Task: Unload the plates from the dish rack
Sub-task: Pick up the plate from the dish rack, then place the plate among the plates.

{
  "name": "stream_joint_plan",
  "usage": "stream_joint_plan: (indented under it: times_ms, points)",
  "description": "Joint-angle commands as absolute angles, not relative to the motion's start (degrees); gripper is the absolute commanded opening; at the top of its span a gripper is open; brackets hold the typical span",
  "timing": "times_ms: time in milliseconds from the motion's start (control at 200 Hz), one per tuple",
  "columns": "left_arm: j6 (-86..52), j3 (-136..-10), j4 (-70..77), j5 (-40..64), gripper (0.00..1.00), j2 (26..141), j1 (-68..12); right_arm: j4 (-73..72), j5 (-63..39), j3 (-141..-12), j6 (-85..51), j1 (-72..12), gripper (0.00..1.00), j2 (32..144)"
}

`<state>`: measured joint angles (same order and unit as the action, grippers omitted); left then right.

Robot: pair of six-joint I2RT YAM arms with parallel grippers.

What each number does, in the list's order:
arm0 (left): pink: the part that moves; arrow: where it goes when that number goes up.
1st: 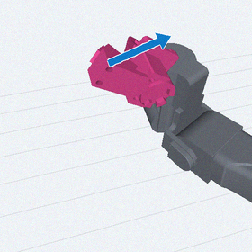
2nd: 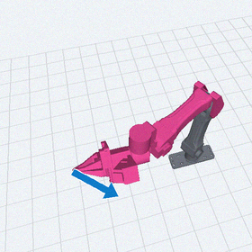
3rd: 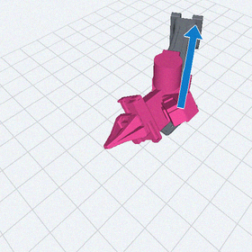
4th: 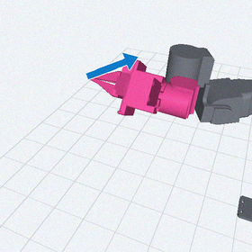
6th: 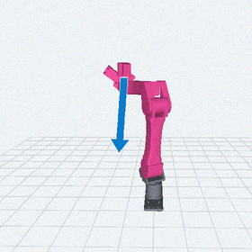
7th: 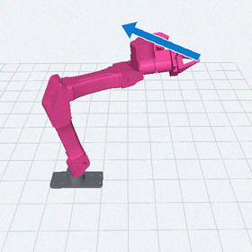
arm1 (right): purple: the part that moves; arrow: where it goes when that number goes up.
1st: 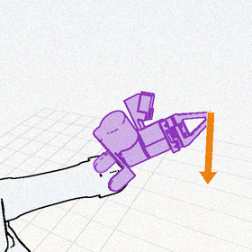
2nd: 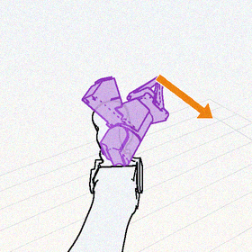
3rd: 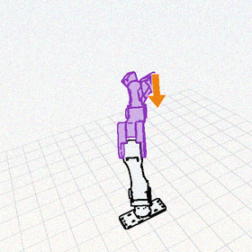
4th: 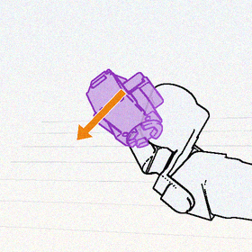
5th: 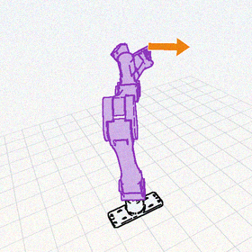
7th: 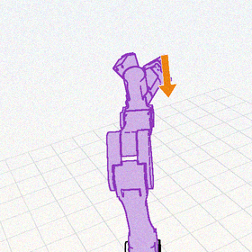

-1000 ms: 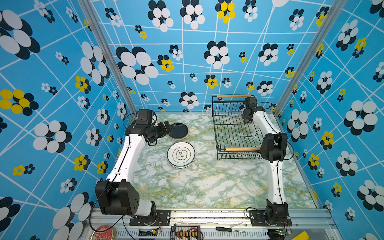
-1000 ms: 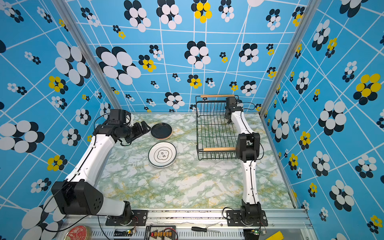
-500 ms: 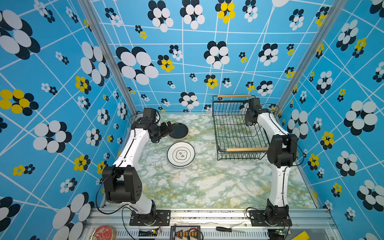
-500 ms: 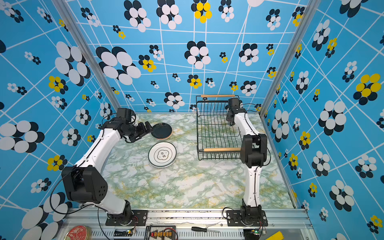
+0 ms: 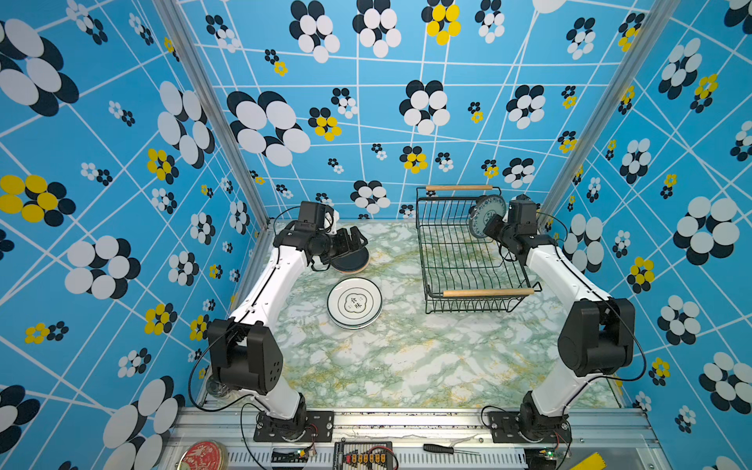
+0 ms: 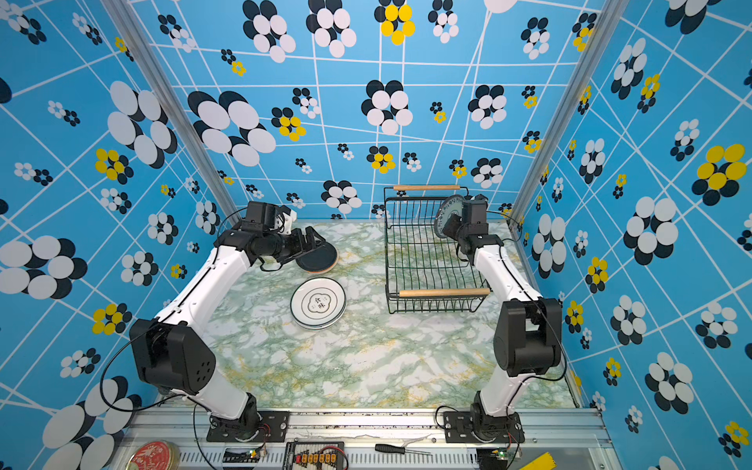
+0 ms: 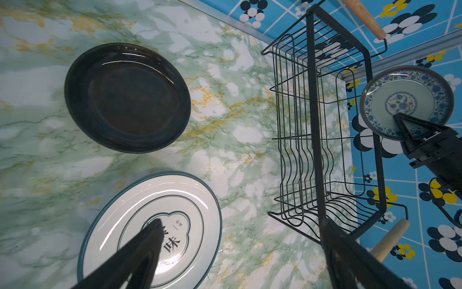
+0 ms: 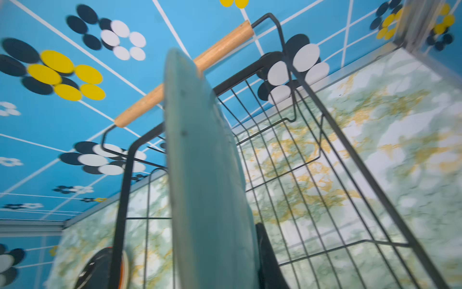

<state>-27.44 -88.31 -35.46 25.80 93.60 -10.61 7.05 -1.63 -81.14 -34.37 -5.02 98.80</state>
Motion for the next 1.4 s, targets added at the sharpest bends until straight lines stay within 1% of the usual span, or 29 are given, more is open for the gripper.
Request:
stream_joint_plan:
  times_ms: [0, 175, 335, 510, 690, 830, 910, 990, 1060, 1190, 1255, 1265, 1280, 1395]
  points:
    - [-28.26, -91.92, -31.7, 28.83, 0.99, 96.15, -12.63, -1.95, -13.1, -78.15, -46.33, -8.21, 0.01, 96.57]
    - [-30.24, -94.66, -27.98, 31.97, 0.99, 99.38, -13.94, -10.56, -23.53, -74.37, -58.82, -11.12, 0.02, 96.43]
    - [-31.77, -97.52, -26.31, 34.41, 0.99, 102.31, -14.63, -16.69, -29.76, -73.19, -64.84, -14.8, 0.02, 96.91]
    - [-32.58, -98.7, -24.99, 36.33, 0.99, 104.17, -14.91, -19.58, -33.22, -73.61, -68.2, -18.94, 0.03, 98.45]
    - [-33.63, -98.29, -23.13, 37.83, 0.96, 104.72, -15.02, -22.18, -34.01, -73.55, -69.82, -23.03, 0.04, 100.49]
    - [-33.65, -98.34, -22.79, 38.77, 0.91, 105.11, -14.95, -25.0, -34.82, -73.57, -71.78, -24.56, 0.04, 101.72]
    - [-33.92, -98.25, -22.28, 39.5, 0.86, 105.37, -14.99, -27.14, -35.68, -73.75, -73.22, -25.11, 0.05, 102.56]
    - [-34.15, -98.06, -22.24, 40.28, 0.79, 105.63, -14.97, -28.04, -36.02, -73.89, -73.74, -25.36, 0.04, 102.93]
    - [-34.27, -97.64, -21.98, 41.04, 0.7, 105.7, -14.93, -28.43, -36.16, -73.94, -74.0, -25.44, 0.05, 102.92]
    - [-34.27, -97.14, -21.88, 41.92, 0.49, 105.79, -14.93, -28.32, -37.2, -74.58, -74.0, -25.65, 0.06, 103.27]
    - [-34.28, -96.94, -21.73, 42.39, 0.44, 105.81, -14.94, -28.3, -37.44, -74.84, -73.83, -25.79, 0.07, 103.46]
    - [-34.26, -96.85, -21.71, 42.37, 0.41, 105.77, -14.94, -28.3, -37.44, -74.87, -73.83, -25.83, 0.07, 103.56]
    - [-34.27, -96.76, -21.71, 42.5, 0.38, 105.8, -14.94, -28.28, -37.49, -74.88, -73.75, -25.9, 0.07, 103.56]
    - [-34.07, -96.16, -21.61, 42.81, 0.26, 105.51, -14.94, -28.13, -37.76, -75.17, -73.39, -26.16, 0.09, 103.96]
